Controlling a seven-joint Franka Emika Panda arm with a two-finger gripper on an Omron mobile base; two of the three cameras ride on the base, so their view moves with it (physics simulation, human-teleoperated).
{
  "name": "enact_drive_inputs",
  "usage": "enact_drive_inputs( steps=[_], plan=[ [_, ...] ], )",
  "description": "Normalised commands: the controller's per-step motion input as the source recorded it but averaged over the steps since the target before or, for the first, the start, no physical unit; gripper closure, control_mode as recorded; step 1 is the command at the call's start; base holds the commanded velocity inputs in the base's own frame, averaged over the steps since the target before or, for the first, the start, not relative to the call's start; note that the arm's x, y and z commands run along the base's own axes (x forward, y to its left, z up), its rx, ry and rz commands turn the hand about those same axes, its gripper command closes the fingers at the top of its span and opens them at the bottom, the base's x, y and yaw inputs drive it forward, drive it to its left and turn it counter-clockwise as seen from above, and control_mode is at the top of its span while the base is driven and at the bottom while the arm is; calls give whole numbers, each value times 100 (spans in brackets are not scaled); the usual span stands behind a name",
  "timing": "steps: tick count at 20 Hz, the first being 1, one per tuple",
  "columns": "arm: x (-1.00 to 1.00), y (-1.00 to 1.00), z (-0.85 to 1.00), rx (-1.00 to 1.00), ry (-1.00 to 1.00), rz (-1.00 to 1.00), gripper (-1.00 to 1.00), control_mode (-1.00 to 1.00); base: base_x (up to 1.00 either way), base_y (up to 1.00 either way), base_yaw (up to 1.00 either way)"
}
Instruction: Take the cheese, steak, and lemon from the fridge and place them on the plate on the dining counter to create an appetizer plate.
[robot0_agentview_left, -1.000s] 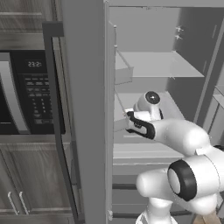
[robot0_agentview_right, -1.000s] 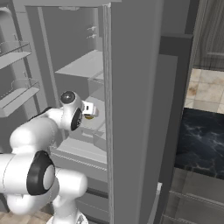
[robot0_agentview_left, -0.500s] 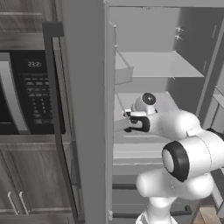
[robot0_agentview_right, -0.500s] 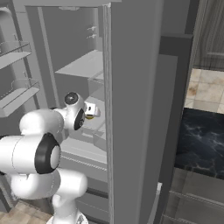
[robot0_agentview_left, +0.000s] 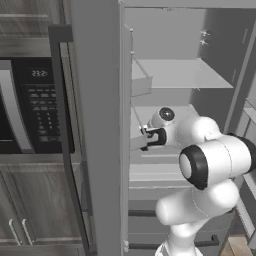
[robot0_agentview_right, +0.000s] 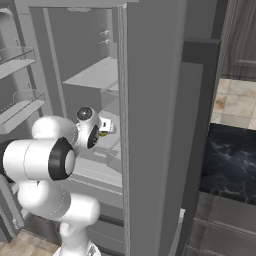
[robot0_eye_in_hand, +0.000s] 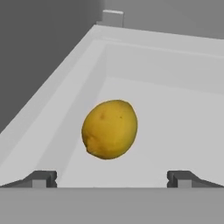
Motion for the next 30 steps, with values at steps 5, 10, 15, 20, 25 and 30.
enact_drive_inputs(
  steps=[5,10,15,20,25,30],
  plan=[
    [21,0,-12,0,0,0,-100,-100,0,0,0],
    [22,0,-10,0,0,0,-100,-100,0,0,0],
    [25,2,-14,0,0,0,-100,-100,0,0,0],
    [20,1,-14,0,0,0,-100,-100,0,0,0],
    [13,0,-15,0,0,0,-100,-100,0,0,0],
    [6,0,-16,0,0,0,-100,-100,0,0,0]
  ],
)
